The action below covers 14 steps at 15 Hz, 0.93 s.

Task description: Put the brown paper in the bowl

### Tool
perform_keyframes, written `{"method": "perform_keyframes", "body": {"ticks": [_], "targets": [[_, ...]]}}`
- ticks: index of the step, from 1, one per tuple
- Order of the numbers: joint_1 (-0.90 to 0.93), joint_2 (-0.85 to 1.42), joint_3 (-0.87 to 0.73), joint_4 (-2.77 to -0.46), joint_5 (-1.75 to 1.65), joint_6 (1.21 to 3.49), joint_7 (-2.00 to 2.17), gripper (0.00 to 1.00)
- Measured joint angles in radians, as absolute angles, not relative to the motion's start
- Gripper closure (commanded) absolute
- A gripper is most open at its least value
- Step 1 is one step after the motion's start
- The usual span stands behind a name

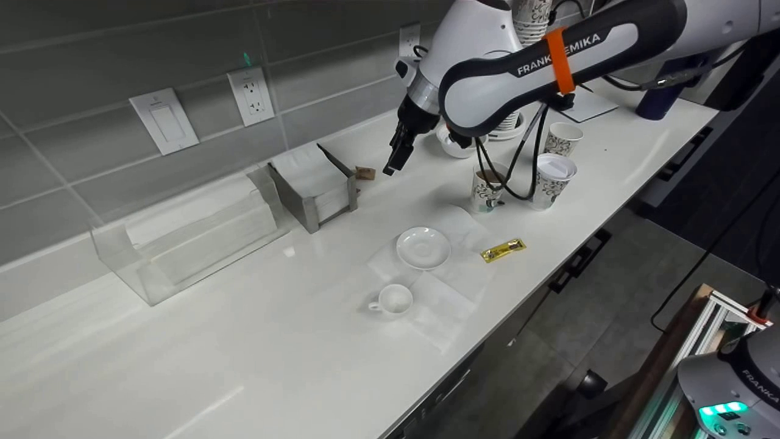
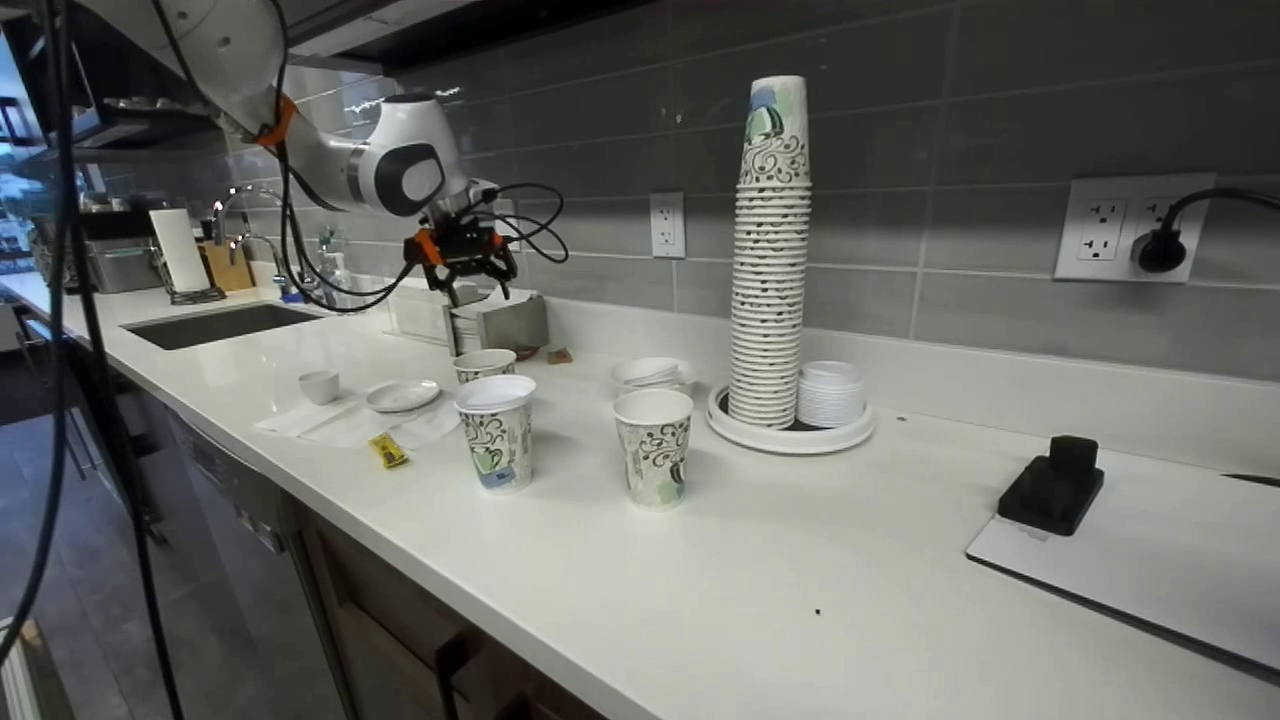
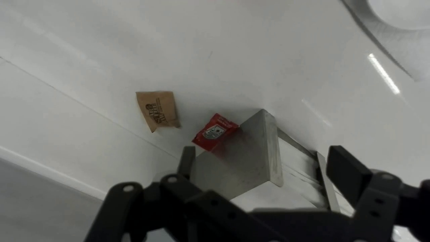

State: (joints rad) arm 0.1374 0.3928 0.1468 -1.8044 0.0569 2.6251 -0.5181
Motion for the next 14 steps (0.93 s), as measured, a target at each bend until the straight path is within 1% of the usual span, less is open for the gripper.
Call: {"method": "perform_keyframes", "body": {"ticks": [4, 6, 9, 10, 11, 12, 13, 14], "targets": [[0.133, 0.415, 0.145, -1.795, 0.032, 2.629, -0.484, 0.0], [0.131, 0.472, 0.129, -1.758, -0.009, 2.629, -0.463, 0.0], [0.125, 0.595, 0.113, -1.642, -0.056, 2.625, -0.458, 0.0], [0.122, 0.636, 0.113, -1.593, -0.067, 2.619, -0.458, 0.03], [0.122, 0.675, 0.112, -1.543, -0.08, 2.613, -0.458, 0.1], [0.122, 0.712, 0.112, -1.491, -0.09, 2.604, -0.458, 0.08], [0.123, 0.746, 0.112, -1.44, -0.099, 2.587, -0.458, 0.13], [0.124, 0.777, 0.112, -1.39, -0.109, 2.564, -0.458, 0.13]]}}
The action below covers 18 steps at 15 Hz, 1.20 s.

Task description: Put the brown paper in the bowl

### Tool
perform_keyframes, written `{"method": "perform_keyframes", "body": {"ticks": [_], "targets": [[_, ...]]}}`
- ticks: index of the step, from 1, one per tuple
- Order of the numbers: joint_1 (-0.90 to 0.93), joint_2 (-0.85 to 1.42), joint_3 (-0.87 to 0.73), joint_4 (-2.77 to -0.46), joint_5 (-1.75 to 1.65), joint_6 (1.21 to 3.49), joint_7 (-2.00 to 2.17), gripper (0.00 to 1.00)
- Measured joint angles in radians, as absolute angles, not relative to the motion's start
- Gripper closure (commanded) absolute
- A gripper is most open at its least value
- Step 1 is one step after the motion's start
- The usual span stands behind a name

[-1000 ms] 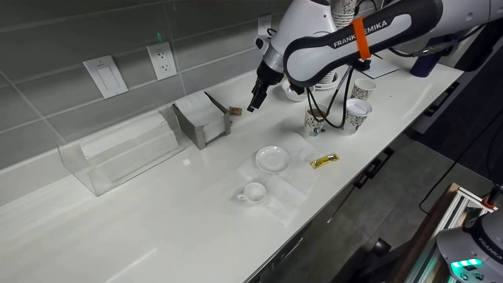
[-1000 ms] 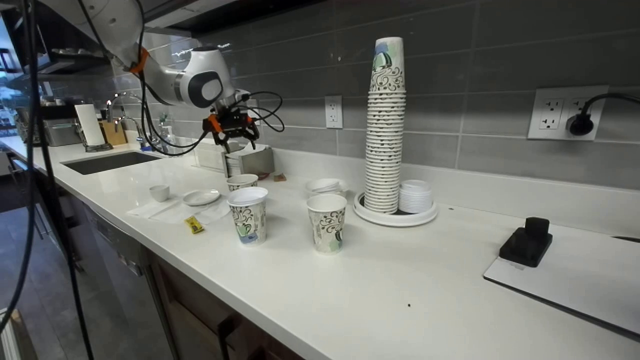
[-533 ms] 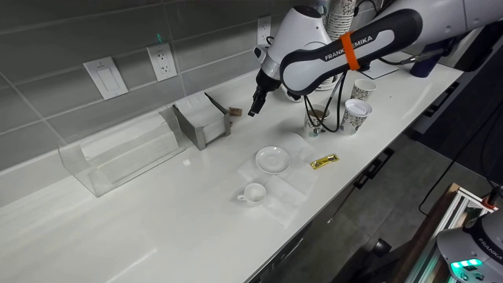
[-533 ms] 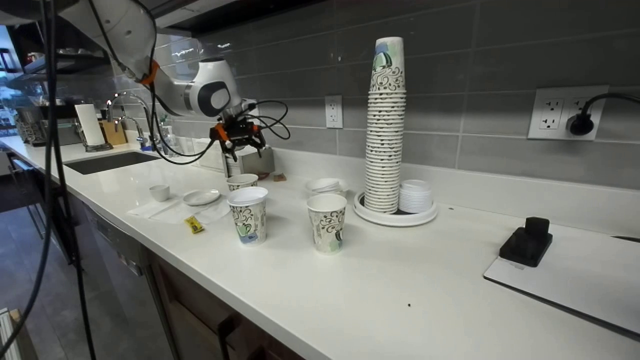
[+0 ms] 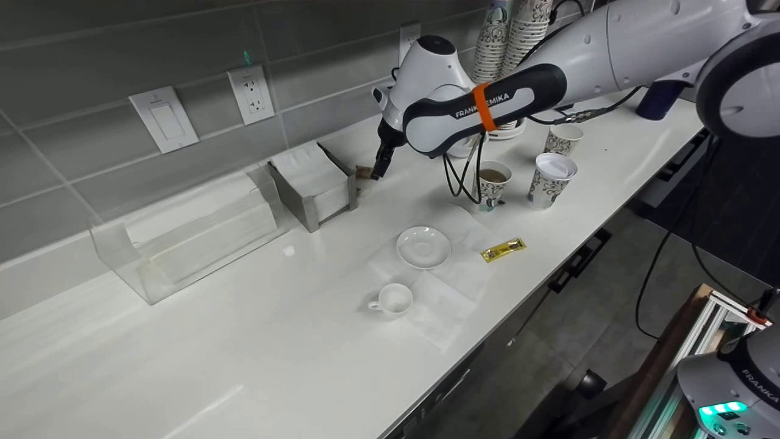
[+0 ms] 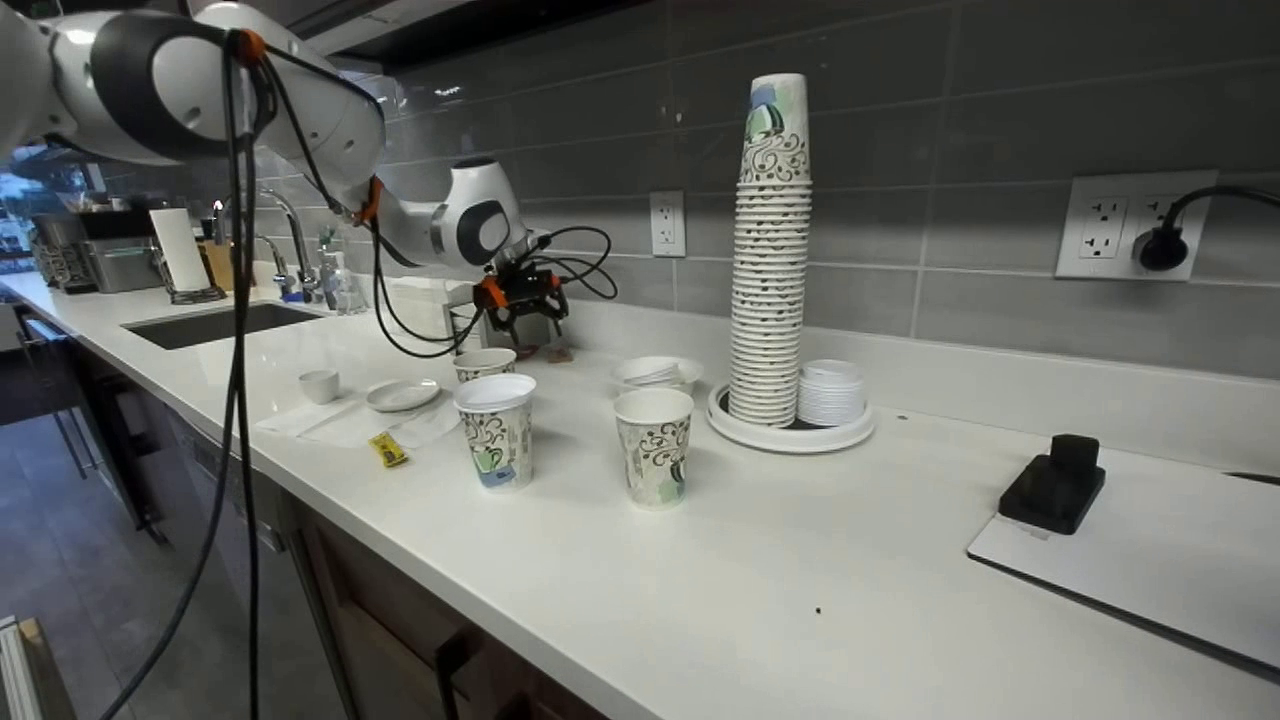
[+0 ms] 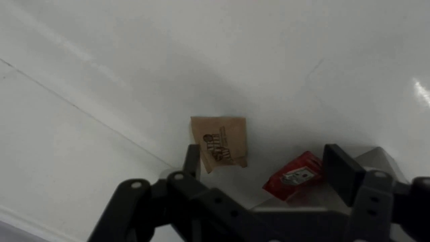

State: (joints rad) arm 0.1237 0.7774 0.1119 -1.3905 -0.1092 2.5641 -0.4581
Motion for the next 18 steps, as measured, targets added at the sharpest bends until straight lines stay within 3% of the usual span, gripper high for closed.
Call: {"method": "perform_keyframes", "body": {"ticks": [1, 5, 7, 8, 10, 12, 13, 16, 18], "targets": [[0.125, 0.806, 0.112, -1.343, -0.117, 2.538, -0.458, 0.23], [0.129, 0.905, 0.111, -1.185, -0.13, 2.452, -0.458, 0.42], [0.133, 0.952, 0.11, -1.118, -0.13, 2.416, -0.458, 0.46], [0.135, 0.975, 0.11, -1.088, -0.13, 2.402, -0.458, 0.41], [0.139, 1.015, 0.11, -1.033, -0.13, 2.376, -0.459, 0.41], [0.144, 1.049, 0.11, -0.983, -0.13, 2.355, -0.459, 0.67], [0.147, 1.061, 0.11, -0.96, -0.13, 2.342, -0.459, 0.74], [0.154, 1.087, 0.109, -0.903, -0.13, 2.302, -0.459, 0.96], [0.158, 1.097, 0.106, -0.877, -0.13, 2.283, -0.459, 1.0]]}}
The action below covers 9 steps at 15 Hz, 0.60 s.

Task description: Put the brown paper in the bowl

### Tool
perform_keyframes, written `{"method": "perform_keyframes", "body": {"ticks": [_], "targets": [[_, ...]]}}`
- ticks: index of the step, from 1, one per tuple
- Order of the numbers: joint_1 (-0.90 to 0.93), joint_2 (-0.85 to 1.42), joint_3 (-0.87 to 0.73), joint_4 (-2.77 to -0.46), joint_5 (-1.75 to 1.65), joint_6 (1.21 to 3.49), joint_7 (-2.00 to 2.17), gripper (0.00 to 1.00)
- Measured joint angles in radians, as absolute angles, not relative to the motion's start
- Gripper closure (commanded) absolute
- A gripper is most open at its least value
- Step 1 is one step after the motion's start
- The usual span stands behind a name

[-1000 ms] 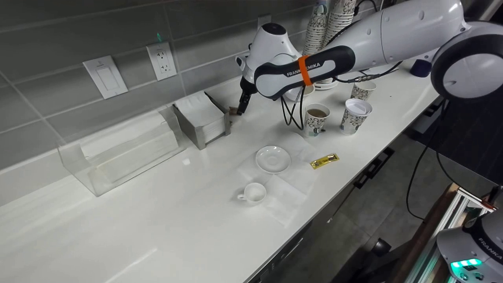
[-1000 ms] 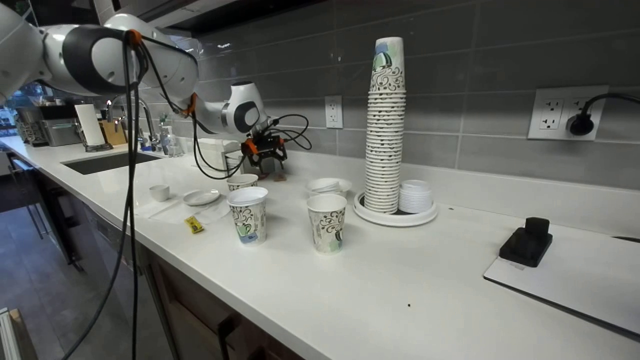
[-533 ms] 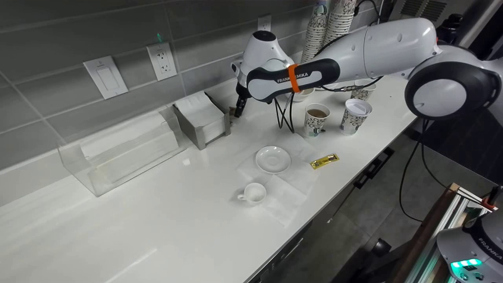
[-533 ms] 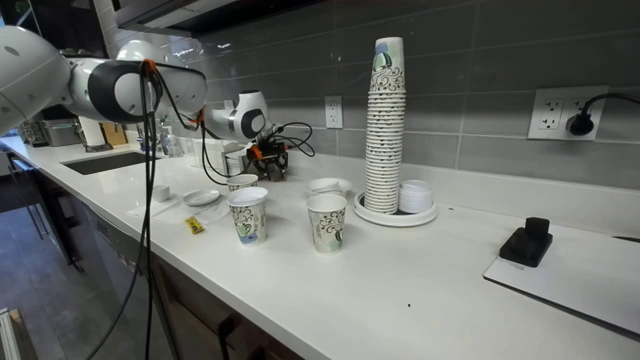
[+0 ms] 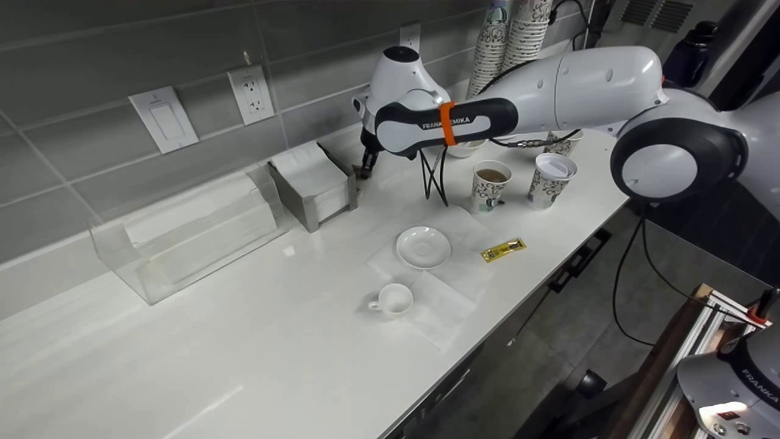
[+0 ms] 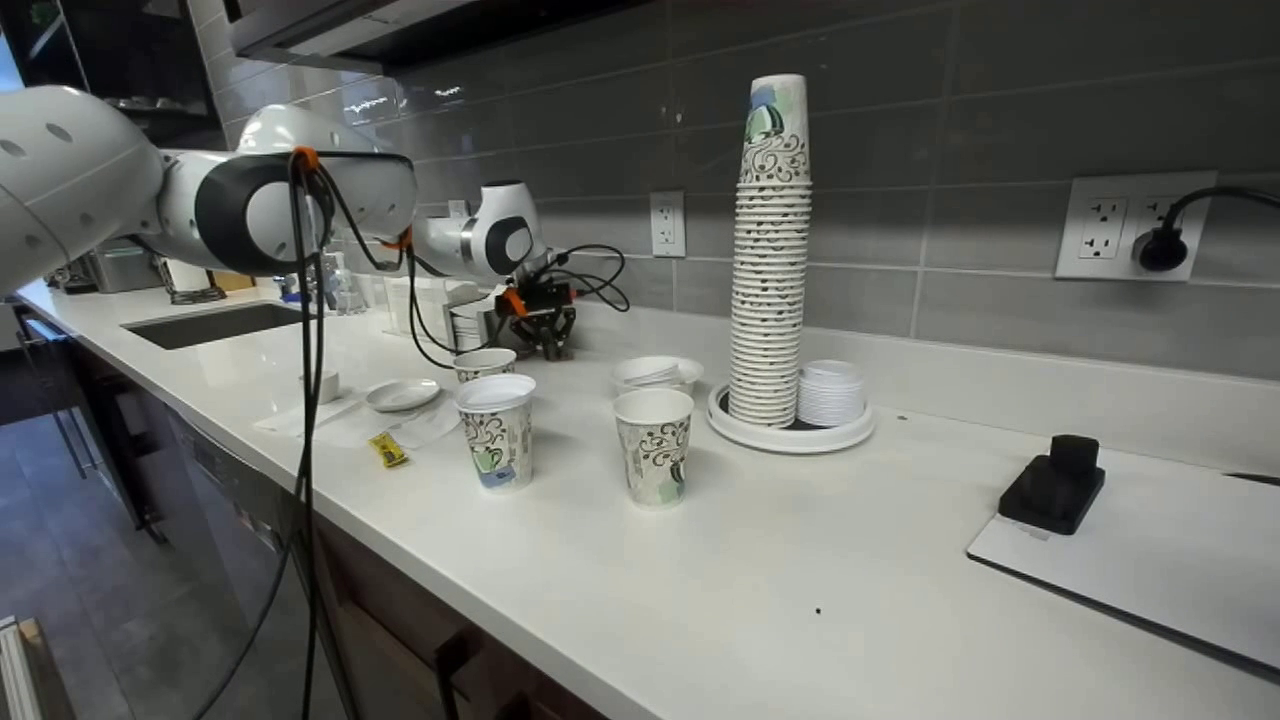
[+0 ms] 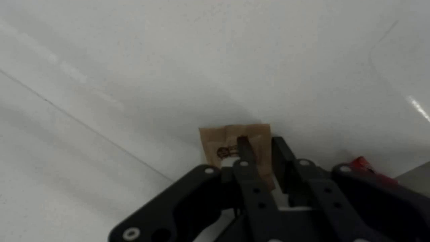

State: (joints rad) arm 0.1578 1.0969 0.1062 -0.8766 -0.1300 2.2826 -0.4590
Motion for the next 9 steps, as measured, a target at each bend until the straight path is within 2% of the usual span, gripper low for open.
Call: {"method": "perform_keyframes", "body": {"ticks": [9], "targets": [[0.139, 1.022, 0.086, -0.877, -0.128, 2.269, -0.451, 1.0]]}}
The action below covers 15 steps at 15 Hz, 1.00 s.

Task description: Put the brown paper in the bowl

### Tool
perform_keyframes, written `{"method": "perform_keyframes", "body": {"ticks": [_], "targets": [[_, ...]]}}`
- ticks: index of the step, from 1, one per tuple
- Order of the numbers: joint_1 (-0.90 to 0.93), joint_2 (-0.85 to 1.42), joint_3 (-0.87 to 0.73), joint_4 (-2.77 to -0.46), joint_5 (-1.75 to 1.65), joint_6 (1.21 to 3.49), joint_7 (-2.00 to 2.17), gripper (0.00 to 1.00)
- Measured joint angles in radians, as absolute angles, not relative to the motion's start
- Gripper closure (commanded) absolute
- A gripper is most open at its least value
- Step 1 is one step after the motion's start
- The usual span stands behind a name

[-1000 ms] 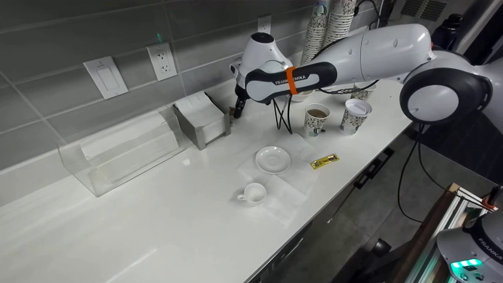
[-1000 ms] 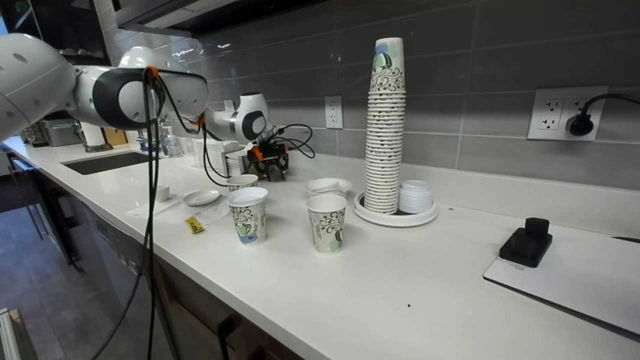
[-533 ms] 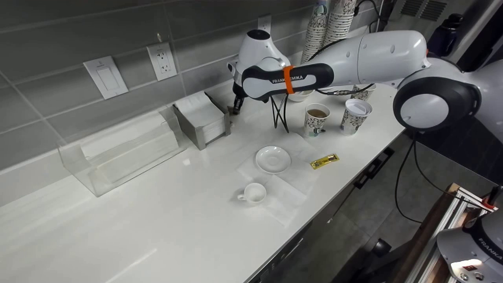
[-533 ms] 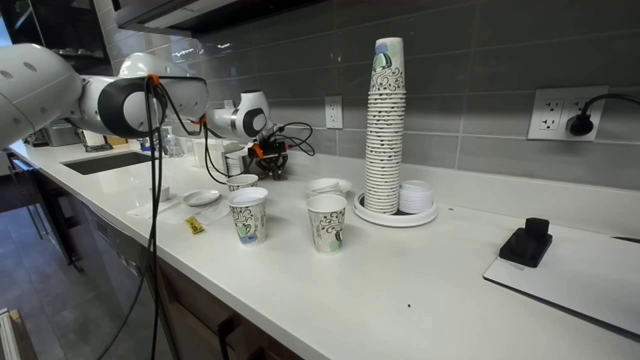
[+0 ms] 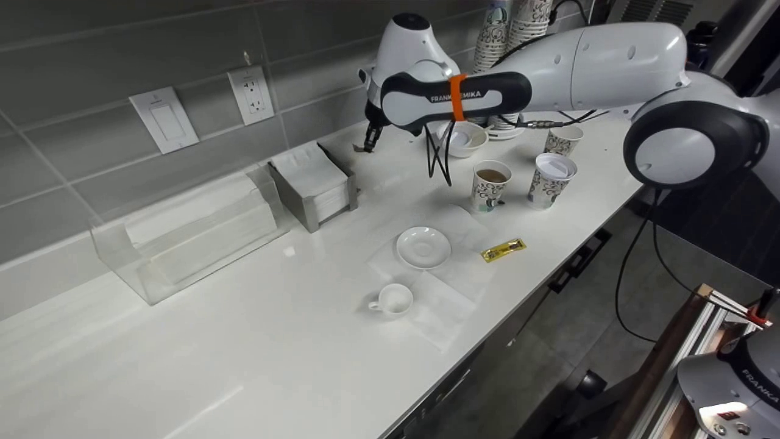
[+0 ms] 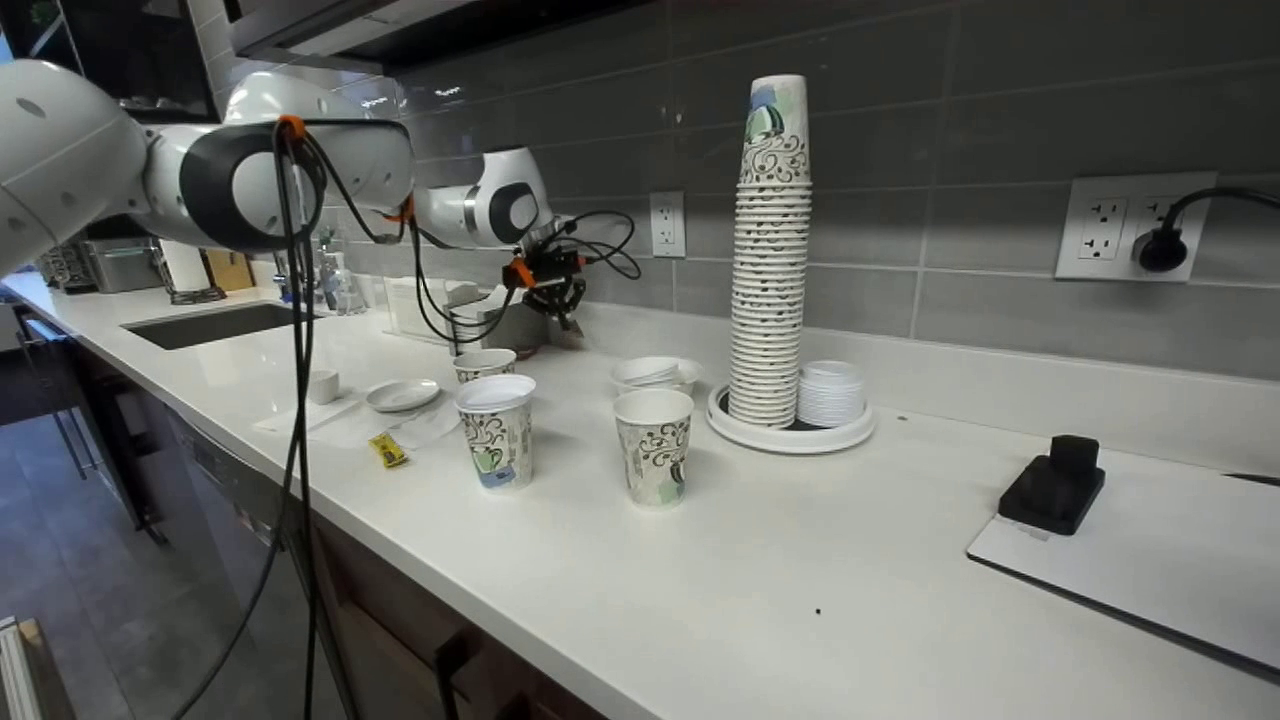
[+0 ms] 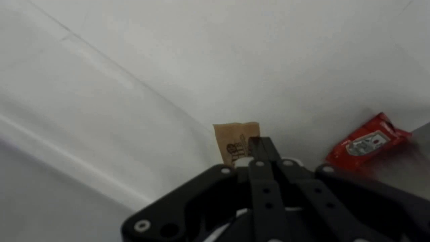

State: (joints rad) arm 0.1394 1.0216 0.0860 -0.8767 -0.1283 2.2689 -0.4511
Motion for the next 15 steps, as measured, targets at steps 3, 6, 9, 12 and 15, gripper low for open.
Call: {"method": "perform_keyframes", "body": {"ticks": [3, 6, 9, 12, 15], "targets": [[0.116, 0.922, 0.074, -0.96, -0.128, 2.265, -0.419, 1.0], [0.096, 0.808, 0.028, -1.083, -0.129, 2.242, -0.33, 1.0], [0.08, 0.707, -0.028, -1.21, -0.13, 2.229, -0.212, 1.0], [0.066, 0.613, -0.087, -1.345, -0.139, 2.23, -0.09, 1.0], [0.057, 0.527, -0.133, -1.49, -0.147, 2.228, 0.027, 1.0]]}}
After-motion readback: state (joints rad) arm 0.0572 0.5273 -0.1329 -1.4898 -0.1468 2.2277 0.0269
